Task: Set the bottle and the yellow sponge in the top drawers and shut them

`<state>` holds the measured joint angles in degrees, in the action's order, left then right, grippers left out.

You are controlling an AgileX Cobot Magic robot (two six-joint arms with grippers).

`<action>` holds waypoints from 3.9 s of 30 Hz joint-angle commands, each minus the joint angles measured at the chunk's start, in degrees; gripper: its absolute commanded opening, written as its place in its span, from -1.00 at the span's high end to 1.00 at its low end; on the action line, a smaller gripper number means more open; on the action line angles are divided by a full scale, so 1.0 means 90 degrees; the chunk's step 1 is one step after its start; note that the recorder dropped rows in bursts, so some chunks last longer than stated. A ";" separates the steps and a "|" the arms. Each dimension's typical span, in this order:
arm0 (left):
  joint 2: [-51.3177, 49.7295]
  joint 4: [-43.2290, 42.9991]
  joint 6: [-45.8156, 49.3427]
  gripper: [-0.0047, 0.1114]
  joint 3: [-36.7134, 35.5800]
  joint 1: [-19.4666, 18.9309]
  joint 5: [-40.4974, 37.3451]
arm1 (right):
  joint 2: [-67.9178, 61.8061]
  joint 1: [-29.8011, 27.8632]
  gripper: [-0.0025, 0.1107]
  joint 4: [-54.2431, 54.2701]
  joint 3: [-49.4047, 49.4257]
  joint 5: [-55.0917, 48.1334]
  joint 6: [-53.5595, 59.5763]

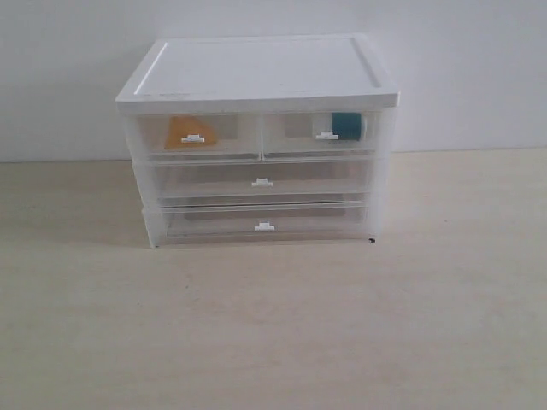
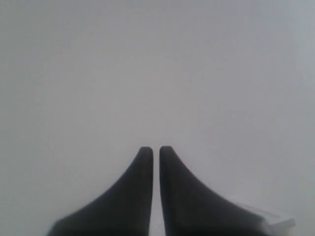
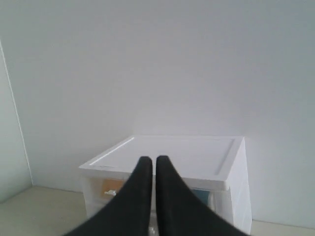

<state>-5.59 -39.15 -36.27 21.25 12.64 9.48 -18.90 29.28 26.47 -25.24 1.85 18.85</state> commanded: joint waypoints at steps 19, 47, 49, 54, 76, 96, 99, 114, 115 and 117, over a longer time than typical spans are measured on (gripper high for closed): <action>0.0621 0.0082 -0.1069 0.85 -0.0433 -0.0002 -0.1103 | 0.1478 -0.0014 0.96 -0.0004 0.1320 -0.0333 -0.0157; 0.0621 0.3542 0.1998 0.85 -0.0546 -0.0268 -0.1554 | 0.1478 -0.0014 0.96 -0.0004 0.1320 -0.0333 -0.0181; 0.0621 0.4503 0.3049 0.85 -0.0546 -0.0576 -0.1570 | 0.1478 -0.0014 0.96 -0.0004 0.1320 -0.0333 -0.0181; 0.0621 0.6043 0.4828 0.85 -0.0687 -0.1307 -0.1701 | 0.1478 -0.0014 0.96 -0.0004 0.1320 -0.0333 -0.0181; 0.0621 0.4530 0.4227 0.85 -0.2361 -0.1669 -0.1694 | 0.1486 -0.0014 0.96 -0.0004 0.1320 -0.0333 -0.0209; 0.0621 0.4100 0.4227 0.85 -0.2361 -0.1669 -0.3001 | 0.1486 -0.0014 0.96 -0.0004 0.1320 -0.0333 -0.0209; 0.0621 0.4100 0.4227 0.85 -0.2361 -0.1669 -0.3001 | 0.1486 -0.0014 0.96 -0.0004 0.1320 -0.0333 -0.0209; 0.0621 0.4100 0.4227 0.85 -0.2361 -0.1669 -0.3002 | 0.1563 -0.0529 0.96 -0.1035 0.1423 0.0279 -0.0175; 0.0621 0.4100 0.4227 0.85 -0.2361 -0.1669 -0.3002 | 0.1622 -0.0940 0.96 -0.1035 0.1524 0.0617 -0.0223; 0.0621 0.4100 0.4227 0.85 -0.2361 -0.1669 -0.3002 | 0.1779 -0.1586 0.96 -0.1056 0.1720 0.1030 -0.0441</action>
<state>-0.11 -1.95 1.53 0.12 -2.25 -17.55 -4.34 20.33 18.16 -11.48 6.00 16.42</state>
